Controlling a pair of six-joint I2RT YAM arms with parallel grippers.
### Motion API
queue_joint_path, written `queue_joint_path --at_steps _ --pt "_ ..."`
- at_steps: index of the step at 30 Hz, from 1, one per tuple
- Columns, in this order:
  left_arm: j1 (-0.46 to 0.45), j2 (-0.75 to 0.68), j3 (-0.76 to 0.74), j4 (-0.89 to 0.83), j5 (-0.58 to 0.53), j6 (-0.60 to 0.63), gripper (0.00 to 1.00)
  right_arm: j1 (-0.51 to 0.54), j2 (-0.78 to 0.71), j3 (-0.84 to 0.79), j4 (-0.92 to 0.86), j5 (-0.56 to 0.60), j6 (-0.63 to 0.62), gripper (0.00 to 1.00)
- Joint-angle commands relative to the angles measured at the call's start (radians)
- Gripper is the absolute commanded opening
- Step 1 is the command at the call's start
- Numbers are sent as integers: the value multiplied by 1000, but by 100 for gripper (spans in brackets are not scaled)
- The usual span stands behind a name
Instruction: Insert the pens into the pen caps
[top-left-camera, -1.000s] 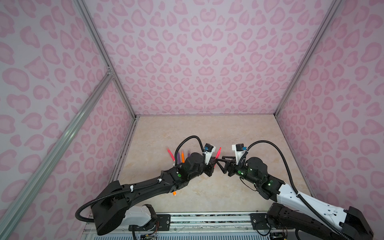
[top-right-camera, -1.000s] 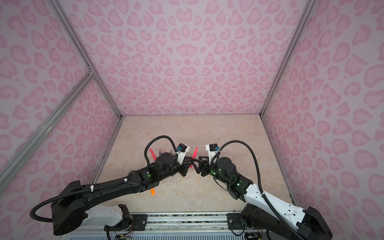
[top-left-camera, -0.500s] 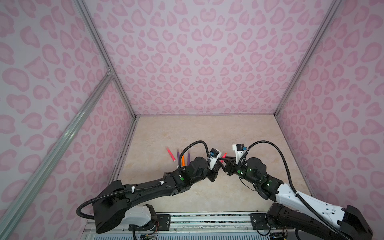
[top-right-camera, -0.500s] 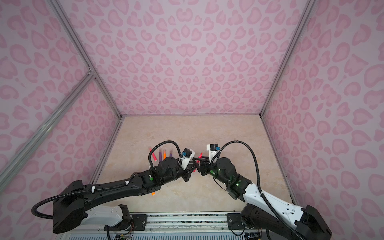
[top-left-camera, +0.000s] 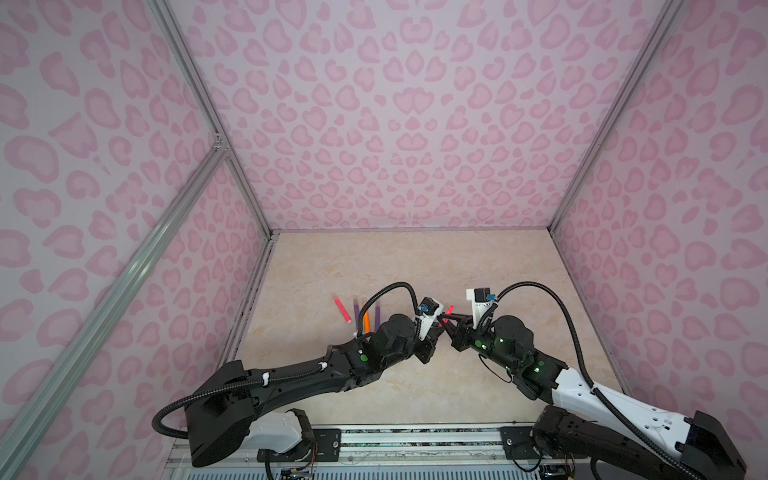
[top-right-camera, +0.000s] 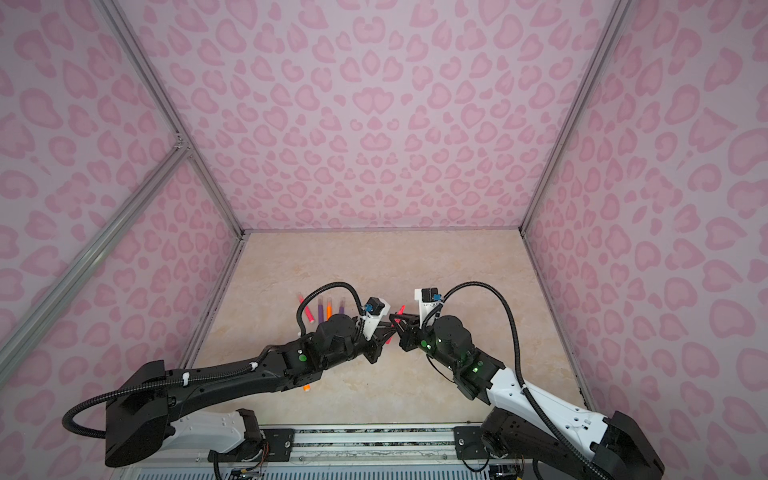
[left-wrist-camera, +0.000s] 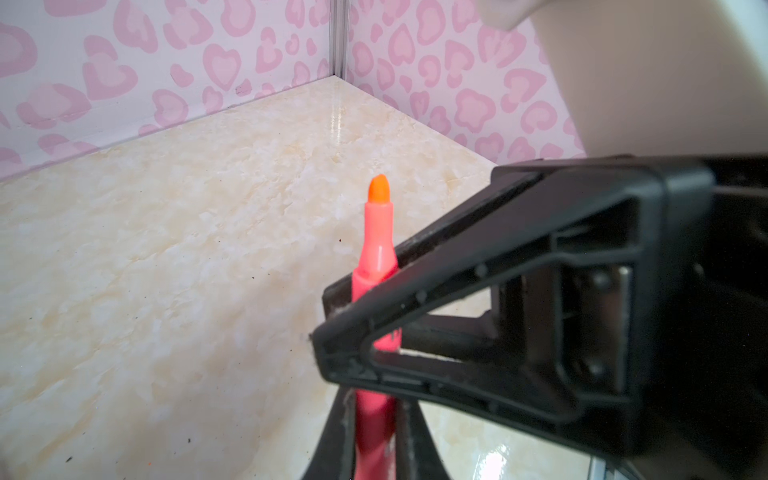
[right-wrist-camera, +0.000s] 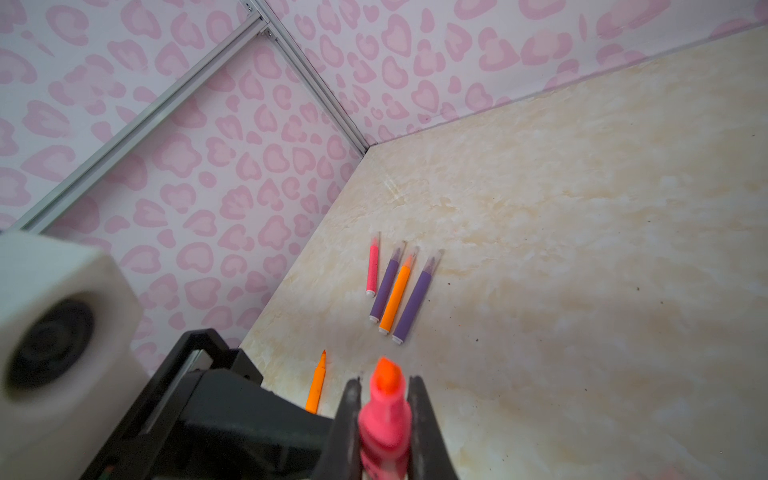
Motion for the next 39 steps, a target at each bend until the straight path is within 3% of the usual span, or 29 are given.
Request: queue_joint_path --at_steps 1,3,5,8,13,25,30,32,36,39 --pt "-1 -2 14 44 -19 11 4 1 1 1 1 -9 -3 5" --pt "-2 -4 15 40 -27 10 5 0 -1 0 5 -15 -3 2" --pt "-2 -4 16 40 -38 4 17 0 -1 -5 25 -34 5 1" --pt "0 -2 16 37 -47 1 26 1 -5 -4 30 -61 5 0" --pt "-2 -4 13 41 -60 1 32 2 -12 -9 40 -70 2 0" --pt "-2 -11 4 52 -43 6 31 2 -4 -28 106 -128 26 0" --pt "-1 -19 5 49 -60 -2 7 4 6 -19 79 -100 21 1" --pt "-1 -22 7 43 -75 -7 3 4 10 -17 65 -80 21 15" --pt "7 -32 4 27 -188 -51 3 4 12 -3 -4 1 25 54" --pt "62 -70 -32 23 -298 -124 3 3 -6 4 -81 113 32 69"
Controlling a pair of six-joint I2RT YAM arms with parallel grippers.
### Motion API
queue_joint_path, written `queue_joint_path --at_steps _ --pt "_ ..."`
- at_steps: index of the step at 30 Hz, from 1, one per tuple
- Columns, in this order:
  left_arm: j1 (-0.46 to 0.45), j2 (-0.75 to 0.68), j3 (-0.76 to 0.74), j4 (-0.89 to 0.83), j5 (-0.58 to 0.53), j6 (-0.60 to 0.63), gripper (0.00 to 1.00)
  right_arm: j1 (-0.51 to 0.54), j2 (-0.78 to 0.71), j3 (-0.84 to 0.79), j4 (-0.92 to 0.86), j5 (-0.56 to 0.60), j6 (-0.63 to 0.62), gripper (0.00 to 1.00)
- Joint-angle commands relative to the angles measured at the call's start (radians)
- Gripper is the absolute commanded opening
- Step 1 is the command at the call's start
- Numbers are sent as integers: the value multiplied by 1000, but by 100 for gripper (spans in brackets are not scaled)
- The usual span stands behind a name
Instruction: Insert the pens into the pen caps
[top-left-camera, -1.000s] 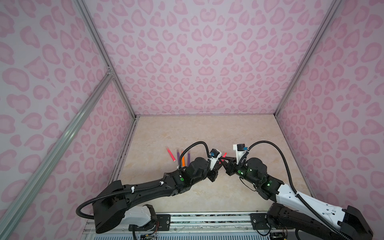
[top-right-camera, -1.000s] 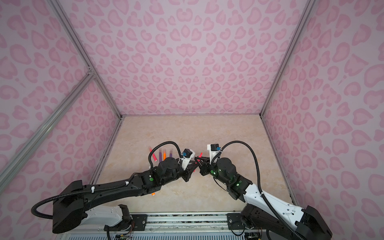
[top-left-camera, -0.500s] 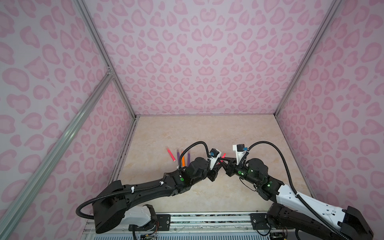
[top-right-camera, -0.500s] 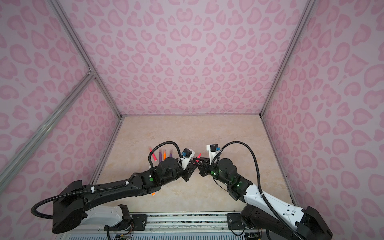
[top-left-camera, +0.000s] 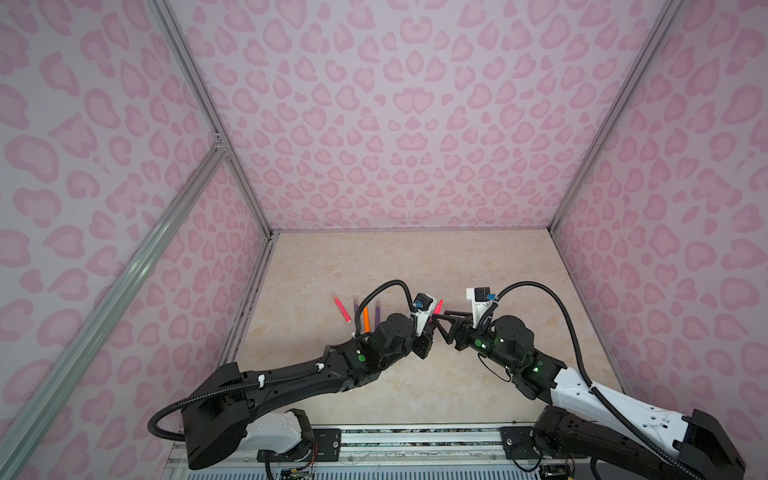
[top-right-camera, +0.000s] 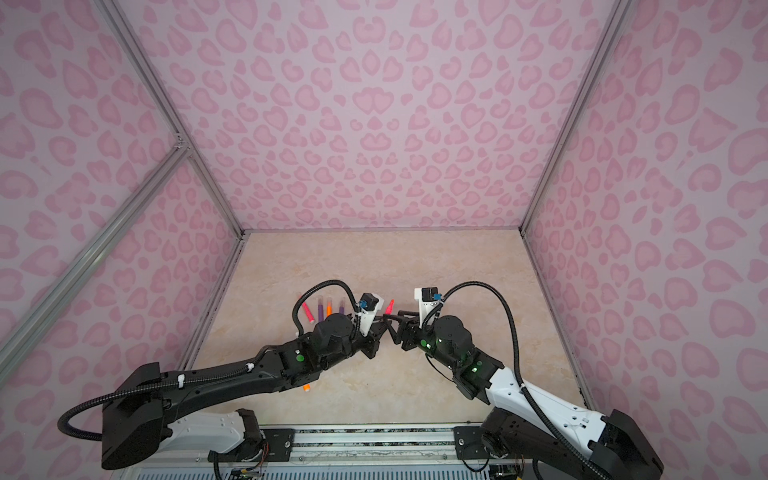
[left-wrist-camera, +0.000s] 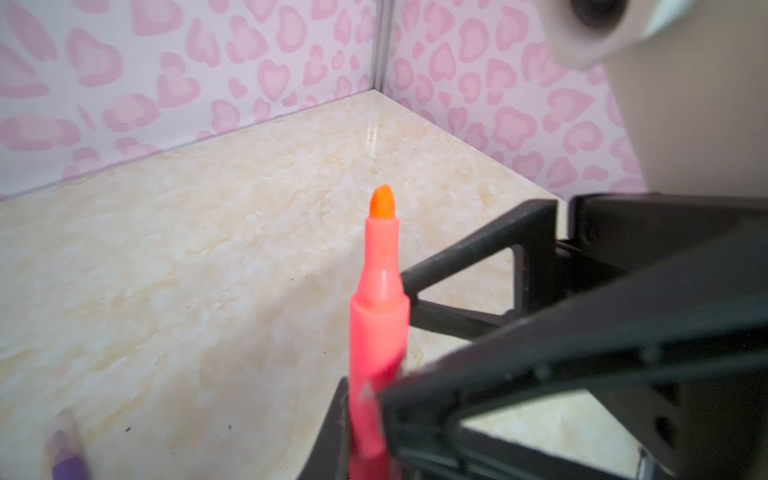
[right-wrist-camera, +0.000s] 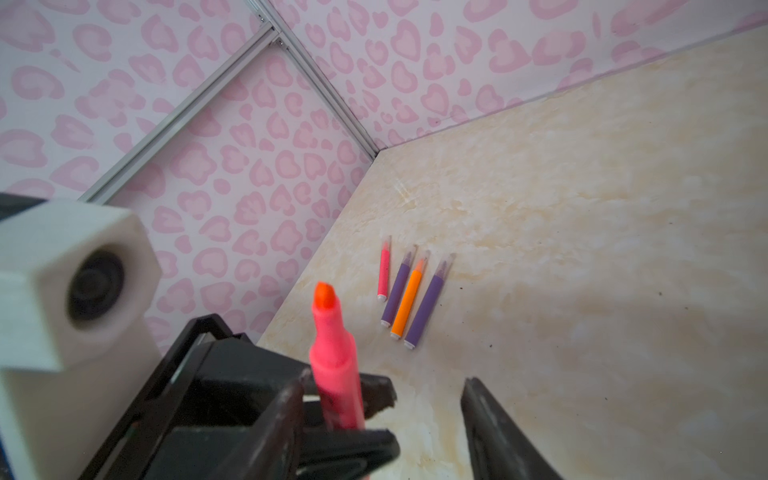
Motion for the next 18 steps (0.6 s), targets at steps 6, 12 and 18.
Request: queue_joint_path --at_steps 6,12,18 --pt "194 -156 -132 -38 -351 -265 3 1 -5 40 -356 438 97 71" --pt "210 -176 -128 -54 -344 -246 3 -4 136 123 -434 434 74 68" --pt "212 -150 -105 -71 -336 -239 3 1 262 186 -589 359 103 65"
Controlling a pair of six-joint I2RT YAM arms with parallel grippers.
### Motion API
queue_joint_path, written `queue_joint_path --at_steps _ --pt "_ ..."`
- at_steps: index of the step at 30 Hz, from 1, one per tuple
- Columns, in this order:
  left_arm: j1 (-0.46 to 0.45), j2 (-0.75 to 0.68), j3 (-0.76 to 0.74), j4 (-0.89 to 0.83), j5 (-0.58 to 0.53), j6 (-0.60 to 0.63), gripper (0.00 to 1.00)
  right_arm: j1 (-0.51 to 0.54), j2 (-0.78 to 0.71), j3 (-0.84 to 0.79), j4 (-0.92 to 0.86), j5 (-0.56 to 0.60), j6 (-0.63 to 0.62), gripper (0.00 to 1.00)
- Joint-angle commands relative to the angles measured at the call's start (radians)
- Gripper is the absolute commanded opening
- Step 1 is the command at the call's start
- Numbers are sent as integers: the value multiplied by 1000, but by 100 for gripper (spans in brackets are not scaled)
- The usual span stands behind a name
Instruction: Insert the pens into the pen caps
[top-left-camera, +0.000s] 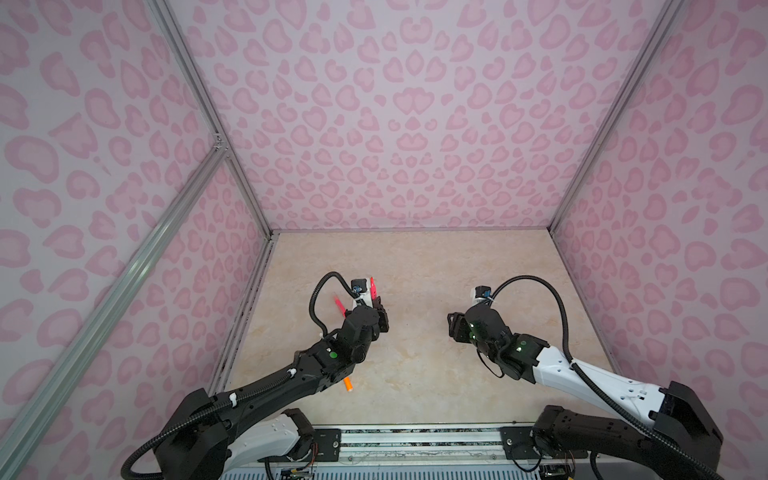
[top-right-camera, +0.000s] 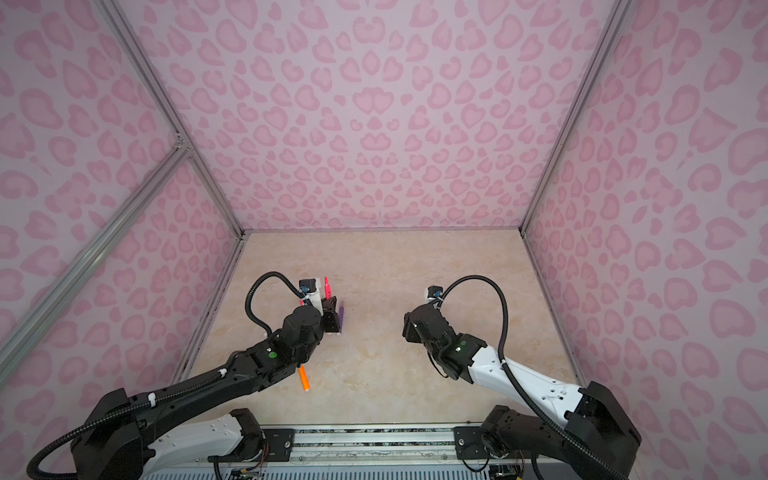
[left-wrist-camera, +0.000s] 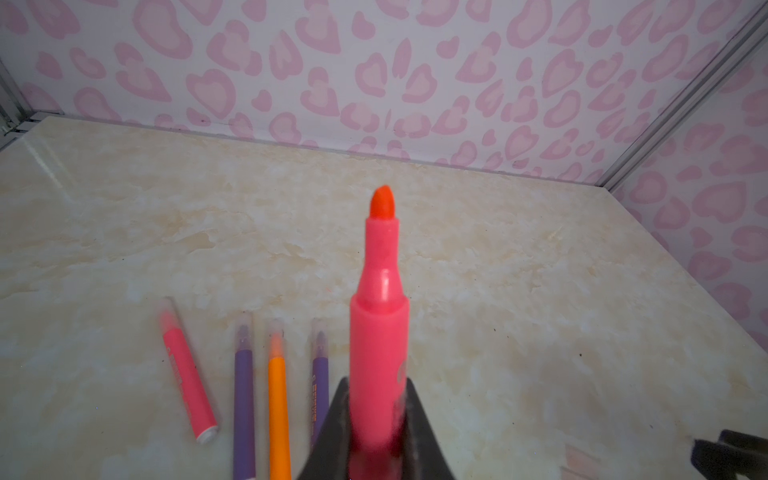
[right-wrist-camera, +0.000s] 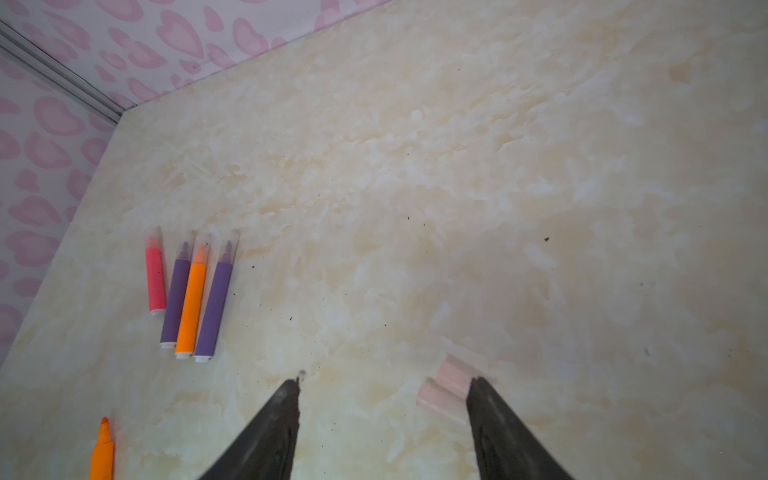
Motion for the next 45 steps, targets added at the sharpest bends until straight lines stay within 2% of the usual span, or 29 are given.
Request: queue_joint_path --at_steps 1,4,6,7,9,11,16,21,30,45 --pt "1 -1 16 5 -14 -5 3 6 52 -9 -98 -43 16 65" --pt "0 -15 12 6 -5 -1 3 12 138 21 -123 -46 -8 70" --pt "1 -25 5 8 -2 1 3 29 204 84 -182 10 -23 71" --pt "0 -28 4 7 -2 1 3 33 223 110 -197 21 -24 66" --pt "1 -32 6 5 0 3 3 42 256 138 -176 0 -36 43" --pt "1 -33 10 4 11 1 3 56 291 169 -165 -13 -50 28" --pt "2 -19 21 3 53 3 3 59 453 309 -267 31 -69 14" --pt "0 -7 27 2 79 4 3 60 504 347 -295 107 -74 17" --pt "1 15 43 0 97 12 3 58 549 303 -275 106 -59 20" --pt "1 14 48 -3 84 25 3 64 526 255 -246 49 -44 21"
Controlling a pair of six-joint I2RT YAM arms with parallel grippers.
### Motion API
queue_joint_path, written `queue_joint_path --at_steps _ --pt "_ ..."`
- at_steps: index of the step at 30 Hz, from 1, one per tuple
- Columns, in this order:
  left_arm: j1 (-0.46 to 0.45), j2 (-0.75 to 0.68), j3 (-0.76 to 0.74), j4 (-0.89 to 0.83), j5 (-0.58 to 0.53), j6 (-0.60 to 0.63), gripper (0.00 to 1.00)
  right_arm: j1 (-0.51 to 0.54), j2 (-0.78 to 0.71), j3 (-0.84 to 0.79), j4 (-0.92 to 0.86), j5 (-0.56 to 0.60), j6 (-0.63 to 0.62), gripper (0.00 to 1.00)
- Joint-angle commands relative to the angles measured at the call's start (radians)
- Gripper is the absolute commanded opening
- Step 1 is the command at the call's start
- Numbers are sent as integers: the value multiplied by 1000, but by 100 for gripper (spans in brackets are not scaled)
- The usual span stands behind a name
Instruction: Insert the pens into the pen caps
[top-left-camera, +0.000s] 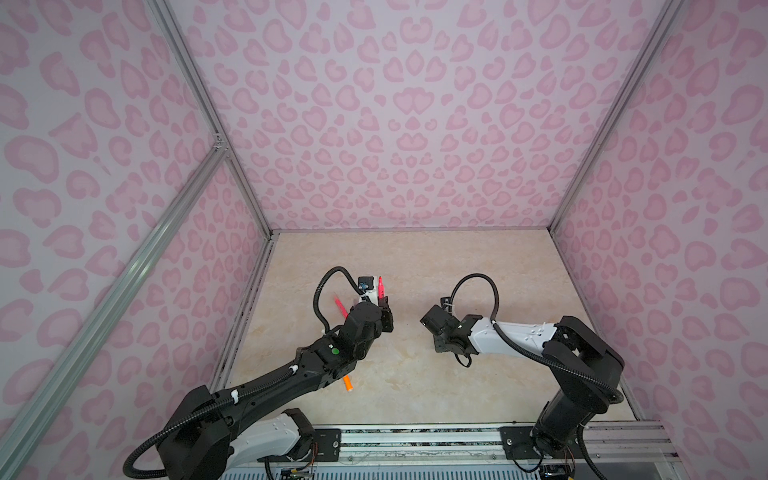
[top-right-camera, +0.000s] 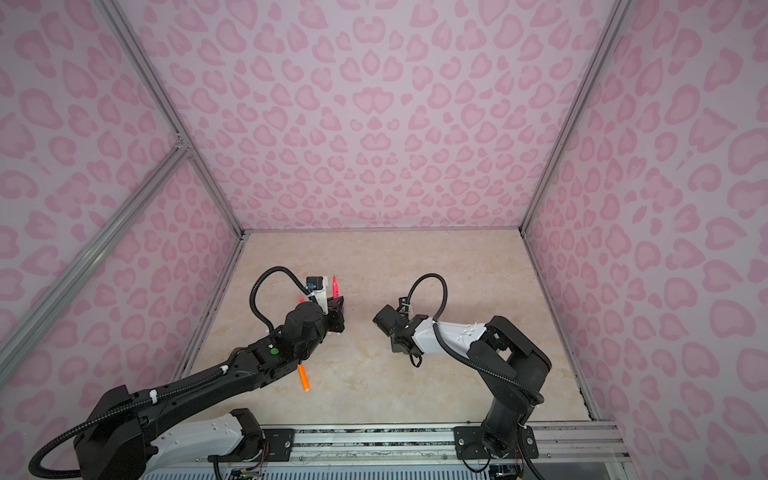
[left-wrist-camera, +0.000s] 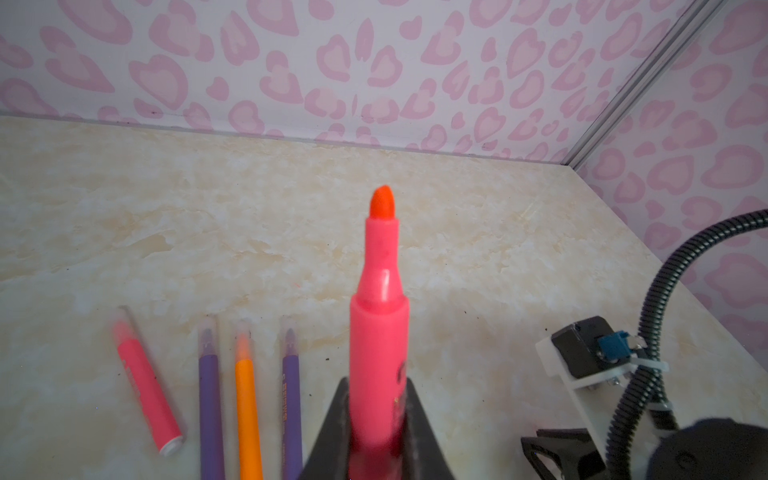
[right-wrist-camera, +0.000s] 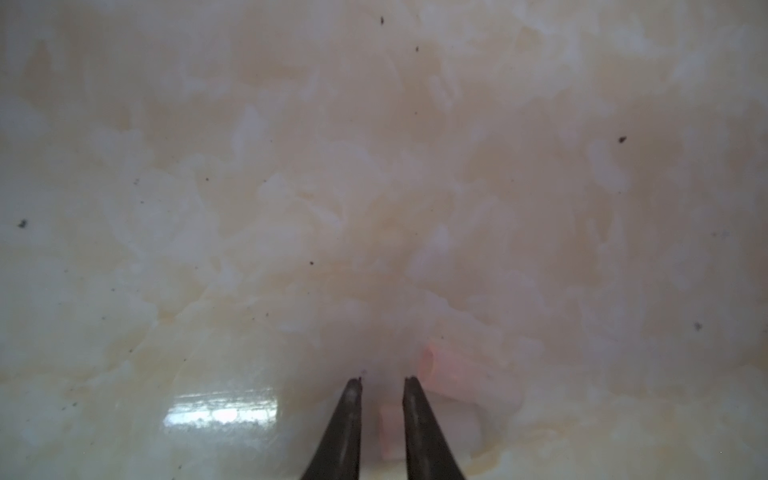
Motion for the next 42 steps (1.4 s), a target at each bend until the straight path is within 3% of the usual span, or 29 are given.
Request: queue_joint_path --at_steps 1,33,42 --pt "1 -4 14 16 -11 3 3 6 -3 -4 1 -11 8 21" --pt "1 14 23 13 5 6 3 32 -153 -82 -77 51 61 30" --pt "0 11 22 15 9 6 3 -49 -112 -109 -7 -60 60 33"
